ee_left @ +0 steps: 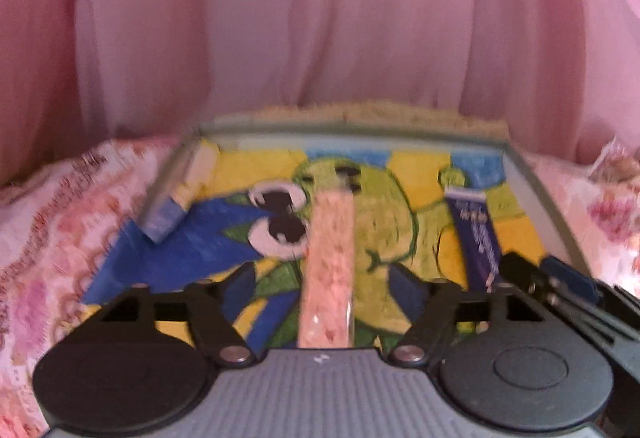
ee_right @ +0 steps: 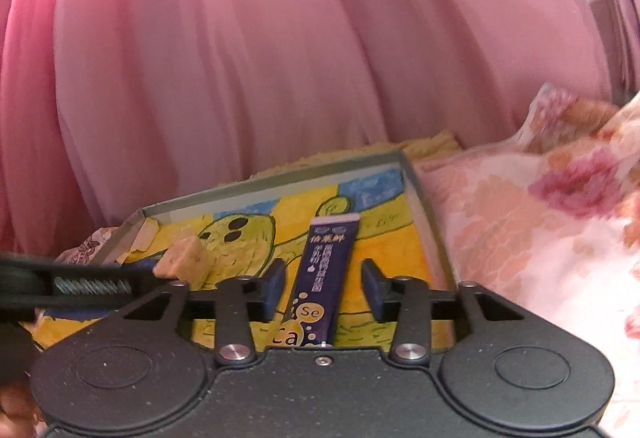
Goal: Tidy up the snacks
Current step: 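Carry both snacks into the grey tray and open both tools, then move both tools back over the remaining snacks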
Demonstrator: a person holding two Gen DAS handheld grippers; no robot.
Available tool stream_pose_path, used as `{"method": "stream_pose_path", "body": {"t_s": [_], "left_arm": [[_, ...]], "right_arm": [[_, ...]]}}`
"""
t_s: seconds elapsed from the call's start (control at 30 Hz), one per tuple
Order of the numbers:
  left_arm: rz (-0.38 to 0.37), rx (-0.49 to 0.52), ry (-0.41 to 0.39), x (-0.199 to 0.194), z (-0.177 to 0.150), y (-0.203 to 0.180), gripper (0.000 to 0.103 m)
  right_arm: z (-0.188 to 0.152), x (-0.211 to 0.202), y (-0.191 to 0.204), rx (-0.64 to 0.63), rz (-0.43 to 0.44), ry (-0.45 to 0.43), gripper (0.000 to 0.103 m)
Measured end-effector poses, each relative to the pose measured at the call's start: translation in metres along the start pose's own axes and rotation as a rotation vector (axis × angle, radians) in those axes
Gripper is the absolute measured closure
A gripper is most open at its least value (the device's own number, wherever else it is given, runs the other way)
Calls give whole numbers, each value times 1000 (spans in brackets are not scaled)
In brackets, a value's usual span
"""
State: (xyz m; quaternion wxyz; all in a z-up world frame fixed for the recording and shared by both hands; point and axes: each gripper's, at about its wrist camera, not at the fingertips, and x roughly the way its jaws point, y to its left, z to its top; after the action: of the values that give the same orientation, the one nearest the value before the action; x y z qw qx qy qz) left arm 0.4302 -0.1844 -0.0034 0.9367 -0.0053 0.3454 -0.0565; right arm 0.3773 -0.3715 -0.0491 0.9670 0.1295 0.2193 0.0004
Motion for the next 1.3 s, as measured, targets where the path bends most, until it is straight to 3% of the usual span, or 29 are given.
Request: {"method": "stream_pose_path", "body": {"t_s": [0.27, 0.3, 0.67, 0.97, 1.13, 1.3], "left_arm": [[-15, -89, -152, -63, 6, 25, 4], [-14, -90, -175, -74, 5, 27, 2], [-20, -60, -323, -167, -33, 47, 0], [-39, -45, -338, -211, -83, 68, 0], [-45, -18, -327, -224, -114, 79, 0], [-57, -17, -281, -233, -146, 92, 0]], "right_arm": [[14, -62, 4, 1, -36, -110, 3], [15, -71, 5, 10, -28, -122, 2], [-2, -178, 27, -23, -11, -270, 1], [-35, -241, 38, -53, -45, -331, 1], [-55, -266, 44, -40, -38, -276, 1], [-73, -280, 52, -18, -13, -159, 1]]}}
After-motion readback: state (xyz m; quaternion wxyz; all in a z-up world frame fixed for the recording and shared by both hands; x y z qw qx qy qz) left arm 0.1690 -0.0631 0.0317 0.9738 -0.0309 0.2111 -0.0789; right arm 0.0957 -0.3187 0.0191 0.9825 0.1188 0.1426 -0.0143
